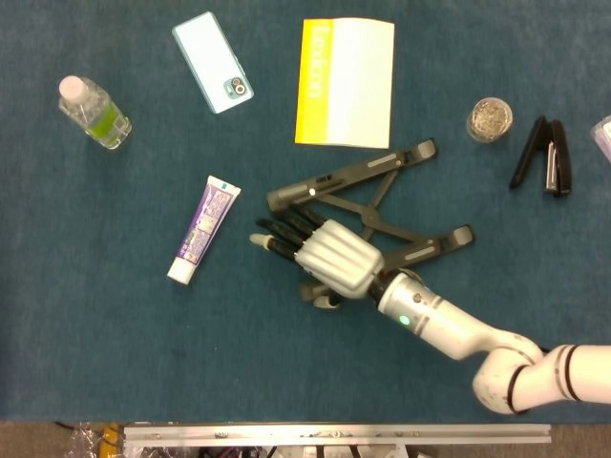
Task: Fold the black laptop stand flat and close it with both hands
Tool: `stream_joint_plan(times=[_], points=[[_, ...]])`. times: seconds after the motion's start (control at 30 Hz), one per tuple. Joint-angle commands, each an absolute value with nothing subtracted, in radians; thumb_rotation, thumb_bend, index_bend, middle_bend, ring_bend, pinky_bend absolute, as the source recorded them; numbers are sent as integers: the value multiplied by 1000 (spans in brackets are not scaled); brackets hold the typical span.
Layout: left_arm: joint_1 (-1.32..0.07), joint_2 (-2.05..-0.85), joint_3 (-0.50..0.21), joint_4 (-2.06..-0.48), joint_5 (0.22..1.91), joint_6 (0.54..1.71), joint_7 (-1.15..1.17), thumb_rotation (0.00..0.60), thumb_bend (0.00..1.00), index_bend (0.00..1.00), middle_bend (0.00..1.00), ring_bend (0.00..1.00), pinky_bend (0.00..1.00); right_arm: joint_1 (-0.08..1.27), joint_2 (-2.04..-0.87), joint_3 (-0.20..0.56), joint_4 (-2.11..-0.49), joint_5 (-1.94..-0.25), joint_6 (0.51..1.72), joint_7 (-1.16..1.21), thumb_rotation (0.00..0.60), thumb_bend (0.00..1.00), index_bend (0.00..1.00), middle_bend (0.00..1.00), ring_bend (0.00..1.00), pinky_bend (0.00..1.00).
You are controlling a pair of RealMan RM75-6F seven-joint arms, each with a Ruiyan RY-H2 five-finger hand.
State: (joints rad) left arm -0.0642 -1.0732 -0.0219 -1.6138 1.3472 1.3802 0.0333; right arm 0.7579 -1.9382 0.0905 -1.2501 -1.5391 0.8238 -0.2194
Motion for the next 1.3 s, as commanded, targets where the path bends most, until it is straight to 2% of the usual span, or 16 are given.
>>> stream_joint_plan(times=[0.03,0.4,0.9,1.3], points=[[-59,-1067,-24,-1611,1345,1387,27,600,324,93,135,90,145,766,-1941,100,-1241,-1533,831,-229,600,0,0,0,0,39],[-53,-1069,-22,-1612,1343,1386,29,600,325,74,127,78,144,798,-2001,128,-1147,-1478,812,-232,600,0,0,0,0,39],[-62,-1062,-31,-1609,1344,1373,27,600,324,67,126,77,144,910,-2133,241,-967,-1409,788,-230,600,0,0,0,0,39],[-72,-1064,-27,-1616,1358,1361,30,600,324,66,126,77,144,875,-2023,228,-1094,-1364,801,-222,600,0,0,0,0,39]])
